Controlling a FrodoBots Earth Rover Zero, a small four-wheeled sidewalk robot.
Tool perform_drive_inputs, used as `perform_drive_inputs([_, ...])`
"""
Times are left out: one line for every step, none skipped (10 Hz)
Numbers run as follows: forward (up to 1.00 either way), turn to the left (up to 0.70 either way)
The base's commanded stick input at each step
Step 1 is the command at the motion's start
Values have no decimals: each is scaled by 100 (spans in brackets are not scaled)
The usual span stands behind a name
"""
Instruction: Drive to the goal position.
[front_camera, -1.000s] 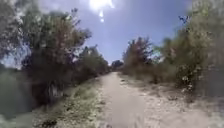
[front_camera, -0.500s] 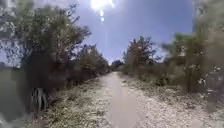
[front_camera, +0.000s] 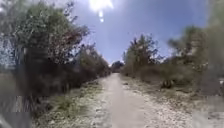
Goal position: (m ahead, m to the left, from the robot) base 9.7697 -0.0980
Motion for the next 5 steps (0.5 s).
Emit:
perform_drive_inputs([70,0])
perform_drive_inputs([70,0])
perform_drive_inputs([70,0])
perform_drive_inputs([70,0])
perform_drive_inputs([70,0])
